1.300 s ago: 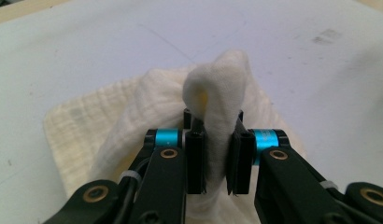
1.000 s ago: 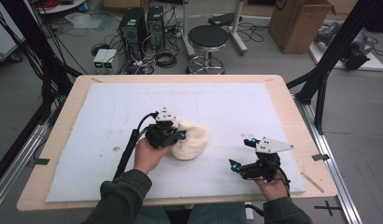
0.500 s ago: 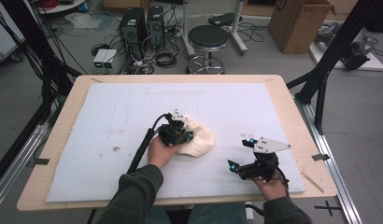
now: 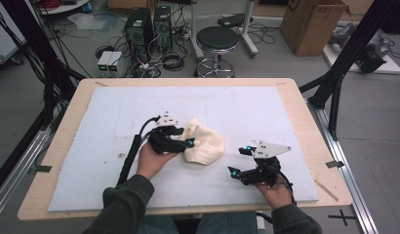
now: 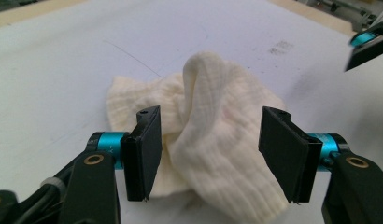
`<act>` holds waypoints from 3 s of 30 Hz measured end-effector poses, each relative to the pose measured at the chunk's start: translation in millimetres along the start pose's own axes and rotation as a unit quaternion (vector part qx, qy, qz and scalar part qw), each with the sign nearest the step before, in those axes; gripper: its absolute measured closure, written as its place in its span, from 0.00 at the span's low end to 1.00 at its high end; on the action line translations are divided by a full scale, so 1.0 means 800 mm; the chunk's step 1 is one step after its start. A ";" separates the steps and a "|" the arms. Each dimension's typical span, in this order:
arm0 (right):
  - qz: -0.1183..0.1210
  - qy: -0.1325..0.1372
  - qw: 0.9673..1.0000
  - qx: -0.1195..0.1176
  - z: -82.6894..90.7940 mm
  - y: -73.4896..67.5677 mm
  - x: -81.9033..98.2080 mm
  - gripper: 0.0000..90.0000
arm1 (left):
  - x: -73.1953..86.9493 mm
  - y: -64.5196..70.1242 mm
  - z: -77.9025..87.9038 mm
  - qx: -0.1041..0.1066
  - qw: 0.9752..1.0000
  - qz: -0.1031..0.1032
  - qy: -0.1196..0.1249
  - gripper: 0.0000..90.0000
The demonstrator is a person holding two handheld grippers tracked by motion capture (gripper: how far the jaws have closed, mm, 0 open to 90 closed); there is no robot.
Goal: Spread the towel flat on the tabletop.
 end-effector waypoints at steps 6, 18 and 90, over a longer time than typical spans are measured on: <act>0.011 -0.011 1.000 -0.017 -0.019 -0.001 -0.007 0.34 | 0.013 0.000 0.063 -0.003 0.999 -0.003 0.040 0.45; 0.046 -0.060 0.996 -0.054 -0.085 -0.011 -0.016 0.58 | 0.061 0.000 0.154 -0.034 0.997 -0.009 0.068 0.44; 0.005 -0.081 0.996 -0.042 0.018 0.040 0.019 0.97 | 0.065 0.032 0.022 0.035 0.999 -0.025 -0.004 0.63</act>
Point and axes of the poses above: each handheld gripper's, and its own axes: z roughly backward along the jaws, x roughly out of its underside, y roughly to its right, the point moved 3 cm from there along -z, roughly forward along the jaws, and after that the axes turned 7 degrees about y, right-handed, at the moved point
